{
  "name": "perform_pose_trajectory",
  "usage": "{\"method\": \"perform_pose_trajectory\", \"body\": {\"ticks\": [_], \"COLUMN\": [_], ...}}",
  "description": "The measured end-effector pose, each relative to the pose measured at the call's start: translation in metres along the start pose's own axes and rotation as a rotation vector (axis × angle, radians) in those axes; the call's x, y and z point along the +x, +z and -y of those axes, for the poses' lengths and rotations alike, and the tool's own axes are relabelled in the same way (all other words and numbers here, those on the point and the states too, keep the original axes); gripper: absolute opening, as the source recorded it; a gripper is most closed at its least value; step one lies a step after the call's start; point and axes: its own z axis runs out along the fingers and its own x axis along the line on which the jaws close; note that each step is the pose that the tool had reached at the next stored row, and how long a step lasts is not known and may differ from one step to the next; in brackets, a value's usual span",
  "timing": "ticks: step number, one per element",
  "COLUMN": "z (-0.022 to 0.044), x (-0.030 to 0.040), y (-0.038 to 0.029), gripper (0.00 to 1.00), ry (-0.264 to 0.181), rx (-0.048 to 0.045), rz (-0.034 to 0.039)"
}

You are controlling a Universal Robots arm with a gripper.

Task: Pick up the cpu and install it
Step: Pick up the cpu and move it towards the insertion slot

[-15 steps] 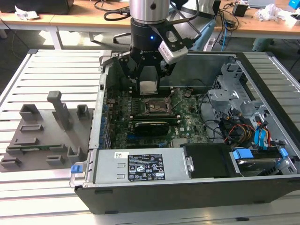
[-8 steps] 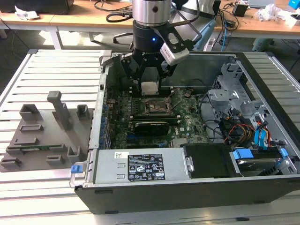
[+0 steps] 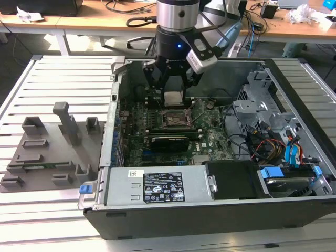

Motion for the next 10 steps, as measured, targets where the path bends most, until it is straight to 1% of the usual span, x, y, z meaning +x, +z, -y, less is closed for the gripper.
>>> {"method": "perform_pose_trajectory", "body": {"ticks": [8, 10], "z": [-0.0037, -0.0051], "x": [-0.0051, -0.007], "y": [0.0061, 0.0086], "gripper": [0.55, 0.55], "ry": [0.0, 0.0], "rx": [0.0021, 0.0036], "rz": [-0.0002, -0.0002]}}
